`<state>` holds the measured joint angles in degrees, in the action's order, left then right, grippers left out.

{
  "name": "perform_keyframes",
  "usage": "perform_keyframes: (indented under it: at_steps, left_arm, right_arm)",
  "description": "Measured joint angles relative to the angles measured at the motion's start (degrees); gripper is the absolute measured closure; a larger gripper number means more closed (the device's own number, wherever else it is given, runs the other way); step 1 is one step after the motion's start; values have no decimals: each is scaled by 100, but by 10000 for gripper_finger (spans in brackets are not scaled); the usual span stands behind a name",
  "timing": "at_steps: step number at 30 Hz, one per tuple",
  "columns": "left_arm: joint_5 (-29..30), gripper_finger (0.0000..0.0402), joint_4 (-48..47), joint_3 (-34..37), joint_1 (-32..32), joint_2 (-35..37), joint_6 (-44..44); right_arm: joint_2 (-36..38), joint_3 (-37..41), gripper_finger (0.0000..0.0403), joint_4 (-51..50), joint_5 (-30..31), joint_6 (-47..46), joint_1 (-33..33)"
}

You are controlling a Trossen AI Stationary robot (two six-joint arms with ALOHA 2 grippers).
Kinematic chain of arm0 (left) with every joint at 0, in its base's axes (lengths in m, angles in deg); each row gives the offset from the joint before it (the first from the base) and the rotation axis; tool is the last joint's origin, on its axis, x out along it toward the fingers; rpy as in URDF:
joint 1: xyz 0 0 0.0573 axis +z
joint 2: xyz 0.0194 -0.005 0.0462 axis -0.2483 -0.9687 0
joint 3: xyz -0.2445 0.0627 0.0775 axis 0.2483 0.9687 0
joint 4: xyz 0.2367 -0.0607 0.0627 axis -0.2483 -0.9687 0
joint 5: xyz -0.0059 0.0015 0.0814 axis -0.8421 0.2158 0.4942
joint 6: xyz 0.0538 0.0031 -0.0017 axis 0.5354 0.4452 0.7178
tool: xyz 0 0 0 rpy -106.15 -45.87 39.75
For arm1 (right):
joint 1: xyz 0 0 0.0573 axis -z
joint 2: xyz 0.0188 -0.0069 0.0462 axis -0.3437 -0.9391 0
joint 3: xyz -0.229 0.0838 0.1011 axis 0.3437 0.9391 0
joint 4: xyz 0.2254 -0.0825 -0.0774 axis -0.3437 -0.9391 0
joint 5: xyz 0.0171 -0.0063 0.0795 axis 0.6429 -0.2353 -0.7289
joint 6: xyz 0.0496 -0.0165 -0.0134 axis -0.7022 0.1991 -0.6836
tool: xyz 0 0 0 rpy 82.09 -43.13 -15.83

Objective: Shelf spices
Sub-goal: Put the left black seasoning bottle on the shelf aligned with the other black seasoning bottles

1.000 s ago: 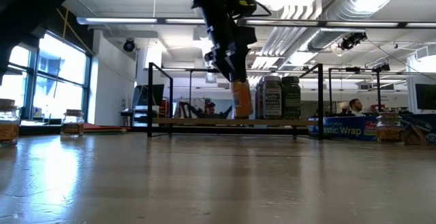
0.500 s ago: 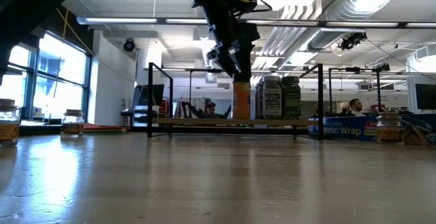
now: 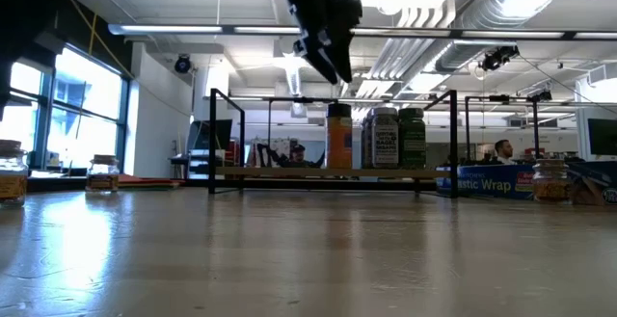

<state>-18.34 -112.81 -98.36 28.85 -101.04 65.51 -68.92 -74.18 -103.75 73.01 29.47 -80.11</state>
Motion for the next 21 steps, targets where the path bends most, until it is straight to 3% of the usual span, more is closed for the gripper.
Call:
perform_keyframes:
  at_steps: [6, 10, 21]
  left_arm:
    - [-85, 143, -376, 12, -359, 91, 280]
    - [-35, 175, -438, 523, -433, 41, 88]
    - [128, 252, 1147, 1856, -231, 22, 196]
  right_arm:
    - [0, 0, 94, 1, -4, -9, -2]
    - [0, 0, 94, 16, -78, -11, -3]
    - [0, 0, 94, 50, -131, -7, 2]
